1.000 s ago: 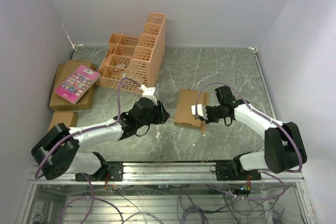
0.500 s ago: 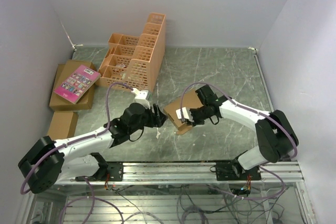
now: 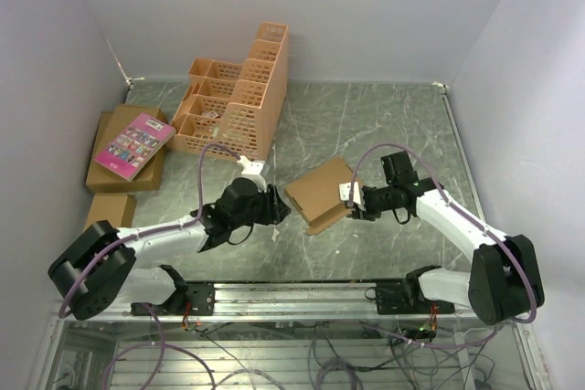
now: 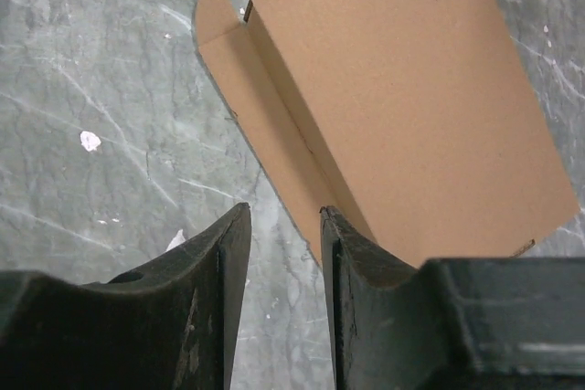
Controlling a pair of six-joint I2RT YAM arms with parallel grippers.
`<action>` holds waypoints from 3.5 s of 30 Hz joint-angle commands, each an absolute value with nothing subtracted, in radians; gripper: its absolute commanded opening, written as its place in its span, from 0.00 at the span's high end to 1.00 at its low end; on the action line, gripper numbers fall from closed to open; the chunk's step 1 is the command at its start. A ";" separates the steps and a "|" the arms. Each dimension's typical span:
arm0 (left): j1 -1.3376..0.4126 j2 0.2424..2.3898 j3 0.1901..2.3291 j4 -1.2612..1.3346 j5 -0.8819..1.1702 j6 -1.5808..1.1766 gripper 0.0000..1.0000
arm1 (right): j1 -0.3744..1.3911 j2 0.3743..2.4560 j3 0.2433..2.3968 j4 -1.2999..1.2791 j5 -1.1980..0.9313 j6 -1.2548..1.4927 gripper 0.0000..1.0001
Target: Fold the paper box
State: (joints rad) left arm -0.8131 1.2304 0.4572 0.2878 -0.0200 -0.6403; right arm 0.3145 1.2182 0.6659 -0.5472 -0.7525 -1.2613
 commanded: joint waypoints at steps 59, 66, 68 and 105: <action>-0.696 1.936 1.296 -0.121 0.135 -0.149 0.29 | -0.222 1.885 0.928 -0.411 -1.014 -0.279 0.71; -0.695 1.950 1.308 -0.130 0.140 -0.151 0.29 | -0.222 1.861 0.929 -0.419 -1.026 -0.305 0.81; -0.696 1.950 1.309 -0.131 0.141 -0.151 0.29 | -0.222 1.842 0.923 -0.413 -1.019 -0.308 0.84; -0.694 1.964 1.344 -0.165 0.169 -0.147 0.29 | -0.173 1.784 0.893 -0.381 -0.868 -0.287 0.75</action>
State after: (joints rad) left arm -0.7010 1.9507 1.3151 -0.1627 0.1402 -0.1608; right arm -0.1692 1.7622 0.8963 -0.3786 -0.8711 -0.2913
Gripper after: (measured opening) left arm 0.710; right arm 0.253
